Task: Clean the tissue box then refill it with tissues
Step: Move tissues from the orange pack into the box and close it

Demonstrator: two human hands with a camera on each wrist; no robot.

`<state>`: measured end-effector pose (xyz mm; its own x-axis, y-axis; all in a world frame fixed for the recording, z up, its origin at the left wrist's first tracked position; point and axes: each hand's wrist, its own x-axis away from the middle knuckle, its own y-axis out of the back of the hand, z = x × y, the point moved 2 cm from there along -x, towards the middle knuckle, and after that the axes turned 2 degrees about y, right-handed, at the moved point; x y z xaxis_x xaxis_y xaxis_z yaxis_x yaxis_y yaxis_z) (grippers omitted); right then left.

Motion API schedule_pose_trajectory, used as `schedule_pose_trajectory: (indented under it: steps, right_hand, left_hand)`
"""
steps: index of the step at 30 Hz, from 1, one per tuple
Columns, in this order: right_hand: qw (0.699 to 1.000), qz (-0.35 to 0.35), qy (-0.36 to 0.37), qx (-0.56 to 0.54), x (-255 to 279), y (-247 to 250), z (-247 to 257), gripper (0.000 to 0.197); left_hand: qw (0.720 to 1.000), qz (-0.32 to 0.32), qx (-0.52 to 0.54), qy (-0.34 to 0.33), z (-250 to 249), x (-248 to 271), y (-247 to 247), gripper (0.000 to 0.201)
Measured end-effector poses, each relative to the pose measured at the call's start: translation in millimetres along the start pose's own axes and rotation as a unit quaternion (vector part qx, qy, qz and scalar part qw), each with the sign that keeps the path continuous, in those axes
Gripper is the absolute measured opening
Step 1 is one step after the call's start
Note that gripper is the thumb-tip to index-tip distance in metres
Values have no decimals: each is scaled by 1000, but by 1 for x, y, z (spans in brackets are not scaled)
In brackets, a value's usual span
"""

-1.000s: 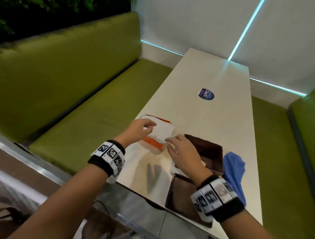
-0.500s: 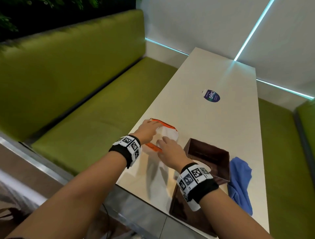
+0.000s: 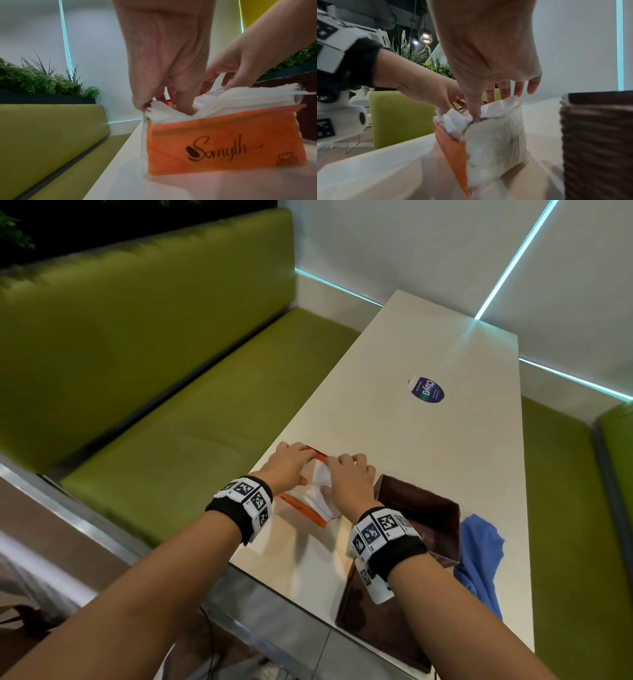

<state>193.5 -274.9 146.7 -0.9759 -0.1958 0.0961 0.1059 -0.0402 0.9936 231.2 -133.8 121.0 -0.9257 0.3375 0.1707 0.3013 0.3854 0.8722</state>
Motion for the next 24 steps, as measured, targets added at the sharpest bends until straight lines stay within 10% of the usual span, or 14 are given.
schedule_pose_trajectory:
  steps: [10,19,24]
  right_hand:
    - [995,73,-68,-11,-5,-2,-7,46]
    - [995,-90,33,12,7,-4,8,20]
    - [990,-5,26,-140,7,-4,4,35]
  left_hand:
    - [999,28,-28,13,-7,3,3,57]
    - [998,43,-29,35,-14,7,6,41]
    - [997,-19,-80,10,-13,13,10,39]
